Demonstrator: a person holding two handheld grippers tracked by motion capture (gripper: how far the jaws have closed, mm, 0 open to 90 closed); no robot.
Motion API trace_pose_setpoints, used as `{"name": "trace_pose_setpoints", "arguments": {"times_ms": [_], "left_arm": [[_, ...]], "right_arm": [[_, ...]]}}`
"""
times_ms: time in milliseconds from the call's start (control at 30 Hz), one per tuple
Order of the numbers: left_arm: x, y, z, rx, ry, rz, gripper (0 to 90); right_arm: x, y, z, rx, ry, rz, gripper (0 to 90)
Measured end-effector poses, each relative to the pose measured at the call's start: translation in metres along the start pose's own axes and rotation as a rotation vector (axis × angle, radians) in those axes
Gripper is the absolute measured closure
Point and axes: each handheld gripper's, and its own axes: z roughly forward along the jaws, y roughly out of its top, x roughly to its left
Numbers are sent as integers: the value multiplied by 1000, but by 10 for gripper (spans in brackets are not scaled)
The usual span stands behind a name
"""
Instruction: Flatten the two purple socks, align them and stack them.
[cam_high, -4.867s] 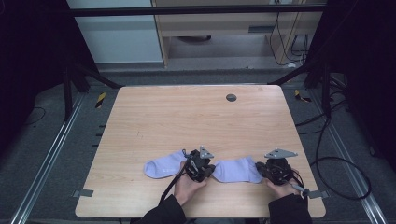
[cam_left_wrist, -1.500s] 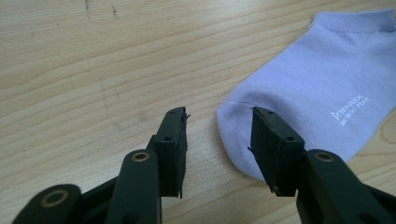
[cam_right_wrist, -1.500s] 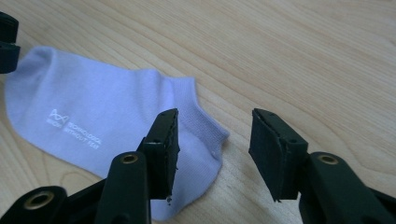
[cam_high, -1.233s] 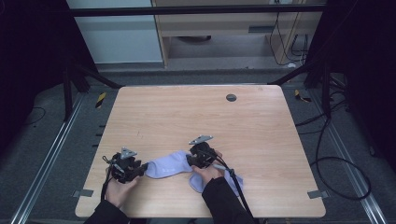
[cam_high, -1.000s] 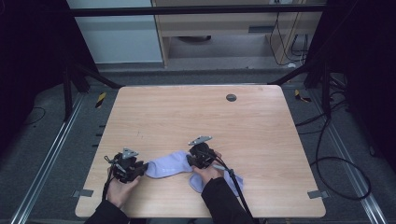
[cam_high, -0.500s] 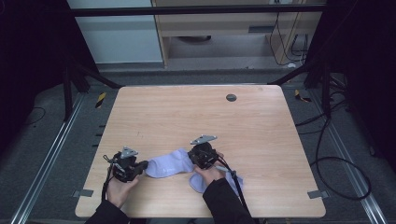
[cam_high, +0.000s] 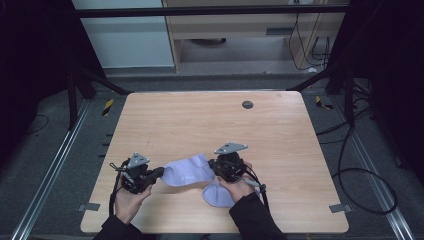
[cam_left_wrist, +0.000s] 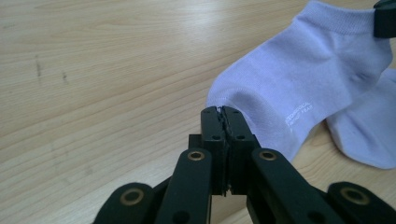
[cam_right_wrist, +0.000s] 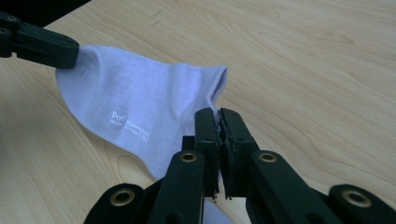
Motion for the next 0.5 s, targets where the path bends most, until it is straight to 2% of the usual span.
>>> {"name": "trace_pose_setpoints", "arguments": {"times_ms": [100,200,500], "left_arm": [[-9,5,1,-5,-15,14,881],[-18,11,1,-12,-23,28,881],[-47,22,9,-3,-73,67,881]], "right_arm": [[-5,-3,-16,-13,-12,10,869],[-9,-5,-23,-17,-20,11,869],[-22,-24,-54,-14,-60,58,869]]}}
